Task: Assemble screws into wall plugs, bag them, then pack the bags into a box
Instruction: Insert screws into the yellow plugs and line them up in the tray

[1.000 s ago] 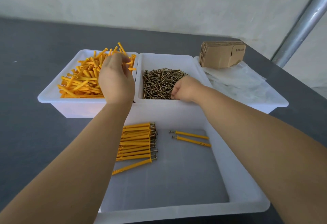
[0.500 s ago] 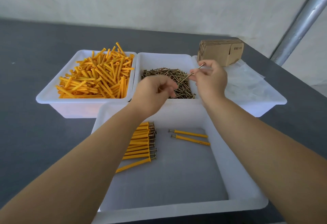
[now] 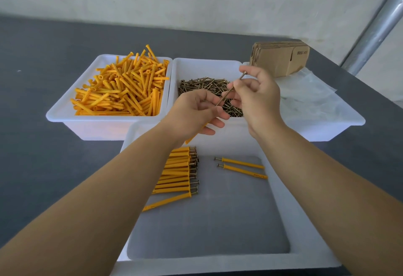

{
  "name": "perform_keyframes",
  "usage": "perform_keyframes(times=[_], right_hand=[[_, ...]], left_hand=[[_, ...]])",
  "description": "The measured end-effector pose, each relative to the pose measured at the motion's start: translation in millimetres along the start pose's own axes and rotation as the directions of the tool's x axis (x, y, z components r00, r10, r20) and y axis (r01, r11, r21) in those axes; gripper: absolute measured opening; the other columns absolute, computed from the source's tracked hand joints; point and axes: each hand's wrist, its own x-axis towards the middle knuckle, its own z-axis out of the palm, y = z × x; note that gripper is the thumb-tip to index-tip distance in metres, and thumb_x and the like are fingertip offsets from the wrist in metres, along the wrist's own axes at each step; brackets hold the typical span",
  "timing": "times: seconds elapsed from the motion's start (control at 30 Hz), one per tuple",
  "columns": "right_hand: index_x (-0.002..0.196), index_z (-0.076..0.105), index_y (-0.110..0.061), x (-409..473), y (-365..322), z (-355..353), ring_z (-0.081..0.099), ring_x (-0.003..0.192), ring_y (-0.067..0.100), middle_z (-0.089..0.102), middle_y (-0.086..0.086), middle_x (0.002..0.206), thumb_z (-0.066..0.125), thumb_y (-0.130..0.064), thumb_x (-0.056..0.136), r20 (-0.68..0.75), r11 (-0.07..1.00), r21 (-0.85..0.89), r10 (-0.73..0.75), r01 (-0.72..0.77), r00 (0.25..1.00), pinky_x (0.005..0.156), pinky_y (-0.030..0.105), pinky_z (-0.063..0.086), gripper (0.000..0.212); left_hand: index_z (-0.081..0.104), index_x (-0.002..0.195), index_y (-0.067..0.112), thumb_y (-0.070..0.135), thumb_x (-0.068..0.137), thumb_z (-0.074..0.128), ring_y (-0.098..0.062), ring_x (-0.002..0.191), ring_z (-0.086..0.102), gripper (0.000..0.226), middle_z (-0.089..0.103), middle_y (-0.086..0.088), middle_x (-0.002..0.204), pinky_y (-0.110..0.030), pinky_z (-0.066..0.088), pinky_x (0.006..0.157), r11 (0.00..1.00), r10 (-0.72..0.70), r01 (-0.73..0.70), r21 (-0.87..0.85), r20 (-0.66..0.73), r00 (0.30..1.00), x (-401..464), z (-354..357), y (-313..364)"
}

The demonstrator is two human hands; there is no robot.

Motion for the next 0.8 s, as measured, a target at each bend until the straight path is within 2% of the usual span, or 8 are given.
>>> perform_keyframes(times=[0.27,0.33,0.43,0.53,0.63,0.7,0.8], right_hand=[[0.119,0.056,-0.020,2,1,-1,0.074,0.076,0.017,0.073,0.000,0.085,0.054,-0.007,0.096,-0.043,1.000,0.011,-0.011,0.011,0.999,0.065,0.024,0.052,0.026],[0.117,0.057,-0.022,1,1,-2,0.074,0.076,0.016,0.074,0.000,0.085,0.055,-0.007,0.096,-0.012,0.999,-0.024,-0.030,0.029,0.999,0.065,0.025,0.054,0.026],[0.106,0.066,-0.025,-5,2,-1,0.073,0.081,0.013,0.075,-0.002,0.087,0.059,-0.009,0.094,0.110,0.993,-0.082,-0.079,0.088,0.991,0.070,0.030,0.058,0.021],[0.087,0.076,-0.027,-7,0,-1,0.071,0.093,0.009,0.076,-0.006,0.091,0.060,-0.026,0.095,0.160,0.986,-0.094,-0.119,0.135,0.980,0.080,0.039,0.059,0.018],[0.081,0.075,-0.029,-2,-3,-7,0.070,0.093,0.009,0.076,-0.008,0.094,0.053,-0.038,0.098,0.038,0.999,-0.027,-0.042,0.043,0.998,0.074,0.031,0.056,0.029],[0.082,0.074,-0.026,2,-2,-13,0.070,0.085,0.010,0.075,-0.008,0.092,0.052,-0.034,0.098,-0.065,1.000,-0.016,0.008,-0.009,0.998,0.069,0.026,0.052,0.028],[0.084,0.072,-0.021,6,3,-19,0.067,0.077,0.008,0.073,-0.010,0.087,0.051,-0.028,0.099,-0.126,0.999,-0.015,0.043,-0.046,0.991,0.065,0.024,0.049,0.026]], left_hand=[[0.062,0.107,0.008,0.010,0.098,0.058,-0.016,0.079,0.072,0.010,0.077,-0.005,0.092,-0.031,0.061,0.064,1.000,-0.007,0.007,-0.027,-0.006,1.000,0,-2,2],[0.062,0.107,0.008,0.010,0.098,0.058,-0.015,0.078,0.072,0.010,0.077,-0.006,0.092,-0.031,0.061,0.064,0.999,-0.008,0.008,-0.038,-0.012,1.000,-1,-2,2],[0.061,0.109,0.008,0.012,0.097,0.060,-0.014,0.078,0.072,0.013,0.077,-0.006,0.092,-0.030,0.061,0.064,0.997,-0.006,0.004,-0.073,-0.029,1.000,-1,-2,2],[0.060,0.116,0.006,0.008,0.096,0.061,-0.008,0.083,0.071,0.020,0.077,-0.005,0.091,-0.022,0.056,0.066,0.994,0.085,-0.088,-0.070,-0.047,0.995,-2,-2,5],[0.060,0.117,0.005,0.002,0.094,0.061,-0.006,0.076,0.068,0.023,0.077,-0.006,0.090,-0.015,0.048,0.063,0.984,0.171,-0.170,-0.042,0.003,0.985,-5,-3,11],[0.061,0.110,0.008,0.000,0.092,0.063,-0.009,0.074,0.066,0.020,0.077,-0.008,0.090,-0.021,0.050,0.059,0.987,0.151,-0.155,0.034,0.104,0.983,-8,-2,14],[0.060,0.093,0.009,-0.004,0.088,0.064,-0.016,0.073,0.070,0.014,0.075,-0.011,0.089,-0.030,0.059,0.058,0.973,0.076,-0.126,0.195,0.249,0.966,-11,8,14]])
